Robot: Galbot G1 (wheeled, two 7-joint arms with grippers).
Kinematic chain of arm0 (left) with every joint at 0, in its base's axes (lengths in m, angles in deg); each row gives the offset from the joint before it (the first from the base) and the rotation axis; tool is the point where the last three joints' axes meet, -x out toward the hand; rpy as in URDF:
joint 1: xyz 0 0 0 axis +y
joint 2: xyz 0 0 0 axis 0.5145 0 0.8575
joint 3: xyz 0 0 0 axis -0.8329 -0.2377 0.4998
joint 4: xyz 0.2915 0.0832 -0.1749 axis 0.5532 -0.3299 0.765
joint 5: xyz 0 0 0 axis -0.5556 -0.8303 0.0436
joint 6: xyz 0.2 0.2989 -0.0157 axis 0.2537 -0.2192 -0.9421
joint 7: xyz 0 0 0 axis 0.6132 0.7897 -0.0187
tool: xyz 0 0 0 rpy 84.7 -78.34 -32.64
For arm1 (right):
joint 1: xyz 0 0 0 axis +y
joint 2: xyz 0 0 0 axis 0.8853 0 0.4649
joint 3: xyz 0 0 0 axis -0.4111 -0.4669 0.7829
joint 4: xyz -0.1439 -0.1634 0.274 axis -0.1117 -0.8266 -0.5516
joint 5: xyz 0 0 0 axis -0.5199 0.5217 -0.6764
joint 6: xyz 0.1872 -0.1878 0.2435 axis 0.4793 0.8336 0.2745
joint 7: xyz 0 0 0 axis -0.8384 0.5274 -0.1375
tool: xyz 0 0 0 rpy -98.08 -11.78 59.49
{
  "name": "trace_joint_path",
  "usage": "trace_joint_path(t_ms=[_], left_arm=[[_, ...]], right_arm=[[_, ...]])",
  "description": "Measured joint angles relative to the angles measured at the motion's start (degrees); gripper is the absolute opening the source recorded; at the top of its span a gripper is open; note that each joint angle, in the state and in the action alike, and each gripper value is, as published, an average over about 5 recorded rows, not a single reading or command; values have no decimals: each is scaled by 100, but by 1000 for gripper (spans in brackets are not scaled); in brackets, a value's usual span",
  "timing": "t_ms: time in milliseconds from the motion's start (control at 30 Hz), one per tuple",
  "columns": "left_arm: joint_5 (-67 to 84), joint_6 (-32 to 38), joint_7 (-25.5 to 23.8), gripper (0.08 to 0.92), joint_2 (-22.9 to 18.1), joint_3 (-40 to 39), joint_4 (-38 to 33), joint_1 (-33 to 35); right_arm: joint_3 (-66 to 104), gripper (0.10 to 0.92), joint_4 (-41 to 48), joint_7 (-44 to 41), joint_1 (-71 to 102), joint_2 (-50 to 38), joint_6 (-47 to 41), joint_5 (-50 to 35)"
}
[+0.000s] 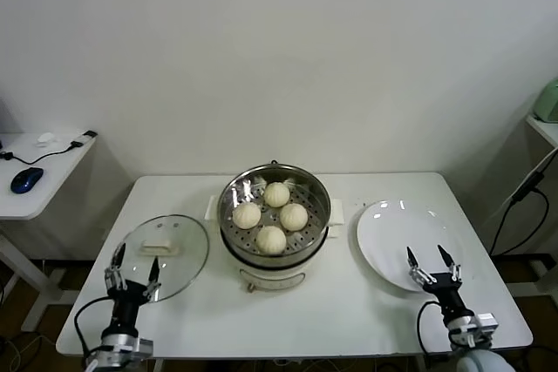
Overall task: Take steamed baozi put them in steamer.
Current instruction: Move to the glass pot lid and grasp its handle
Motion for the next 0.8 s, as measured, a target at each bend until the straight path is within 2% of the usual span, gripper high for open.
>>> trace_joint_path(t_ms=[300,800], left_arm=[[-1690,-270,327,823,97,-55,968,-543],[-2763,-411,558,823,172,-245,2072,-1502]], right_arm=[[129,823,-214,23,289,131,-256,168],[298,823,-476,57,565,261,-443,286]])
